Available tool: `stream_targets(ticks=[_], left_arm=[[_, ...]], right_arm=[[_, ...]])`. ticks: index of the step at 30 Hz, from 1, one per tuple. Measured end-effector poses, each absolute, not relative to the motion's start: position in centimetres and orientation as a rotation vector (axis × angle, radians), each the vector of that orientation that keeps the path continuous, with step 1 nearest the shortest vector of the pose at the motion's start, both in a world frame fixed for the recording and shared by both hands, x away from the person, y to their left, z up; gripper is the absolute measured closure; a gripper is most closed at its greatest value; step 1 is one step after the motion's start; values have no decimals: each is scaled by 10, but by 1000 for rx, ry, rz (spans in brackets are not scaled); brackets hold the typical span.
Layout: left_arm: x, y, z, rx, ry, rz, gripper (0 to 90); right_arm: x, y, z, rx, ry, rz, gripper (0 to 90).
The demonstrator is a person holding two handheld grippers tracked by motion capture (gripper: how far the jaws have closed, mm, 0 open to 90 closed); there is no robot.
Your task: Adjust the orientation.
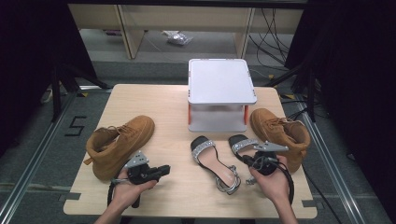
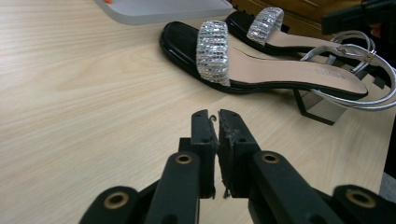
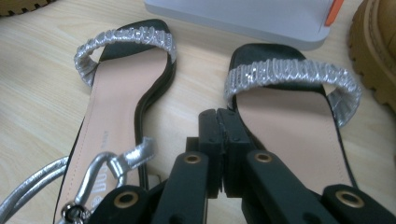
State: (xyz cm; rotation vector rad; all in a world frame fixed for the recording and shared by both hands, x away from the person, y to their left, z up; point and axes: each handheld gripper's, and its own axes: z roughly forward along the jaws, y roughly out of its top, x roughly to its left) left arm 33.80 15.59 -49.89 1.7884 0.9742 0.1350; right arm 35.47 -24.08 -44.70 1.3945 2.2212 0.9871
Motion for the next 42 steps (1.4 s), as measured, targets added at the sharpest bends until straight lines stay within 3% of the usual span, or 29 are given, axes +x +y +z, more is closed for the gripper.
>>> stream_targets(ticks=[24,42], left_arm=[[371,55,-506,2065,856,49,883],[381,37,-514,2136,872,31,892]], right_arm=[[378,-218,-467,1511,2474,745,900],[367,-200,-477,1558,2518,693,900]])
